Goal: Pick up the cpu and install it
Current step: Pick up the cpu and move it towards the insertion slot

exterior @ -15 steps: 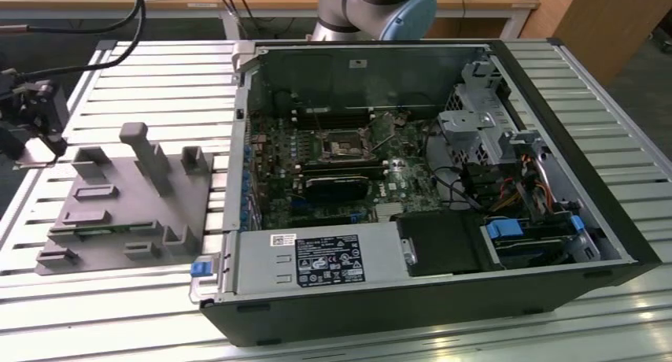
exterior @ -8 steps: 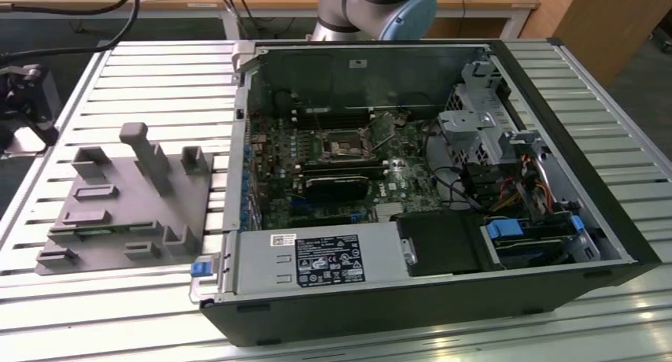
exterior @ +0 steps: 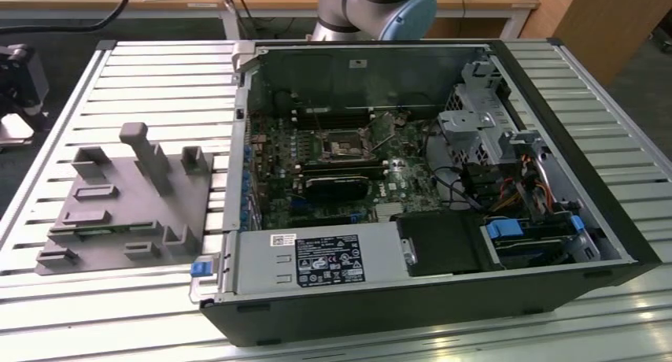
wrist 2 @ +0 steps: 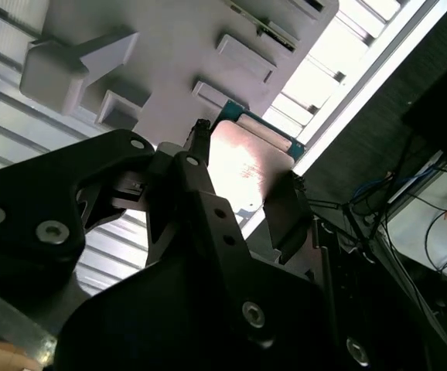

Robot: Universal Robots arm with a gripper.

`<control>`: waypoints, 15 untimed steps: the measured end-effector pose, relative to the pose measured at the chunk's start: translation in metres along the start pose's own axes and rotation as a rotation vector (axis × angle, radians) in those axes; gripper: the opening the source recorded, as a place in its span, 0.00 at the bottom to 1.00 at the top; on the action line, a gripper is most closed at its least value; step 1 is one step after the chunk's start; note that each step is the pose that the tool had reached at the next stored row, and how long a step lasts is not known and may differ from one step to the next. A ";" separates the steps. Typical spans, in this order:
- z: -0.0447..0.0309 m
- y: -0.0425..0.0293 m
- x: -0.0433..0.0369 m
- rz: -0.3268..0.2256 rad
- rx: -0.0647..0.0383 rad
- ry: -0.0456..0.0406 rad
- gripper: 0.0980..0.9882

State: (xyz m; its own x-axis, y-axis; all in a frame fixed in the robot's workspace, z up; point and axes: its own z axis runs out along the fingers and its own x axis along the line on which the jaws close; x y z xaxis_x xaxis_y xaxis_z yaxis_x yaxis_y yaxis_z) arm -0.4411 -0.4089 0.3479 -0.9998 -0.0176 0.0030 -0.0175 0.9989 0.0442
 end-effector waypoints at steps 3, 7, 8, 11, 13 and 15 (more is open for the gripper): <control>-0.0099 0.0006 0.0000 0.000 0.000 0.0001 0.48; -0.0217 0.0012 0.0001 0.000 0.000 0.0001 0.48; -0.0246 0.0014 0.0001 0.000 0.000 0.0000 0.48; -0.0337 0.0020 0.0001 0.000 0.000 0.0000 0.48; -0.0398 0.0024 0.0001 0.000 0.000 0.0001 0.48; -0.0460 0.0028 0.0002 0.001 0.000 0.0001 0.48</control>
State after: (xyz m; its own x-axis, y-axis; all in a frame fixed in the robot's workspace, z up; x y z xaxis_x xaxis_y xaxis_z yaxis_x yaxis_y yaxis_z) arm -0.4411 -0.4080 0.3940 -0.9999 -0.0170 0.0031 -0.0169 0.9989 0.0439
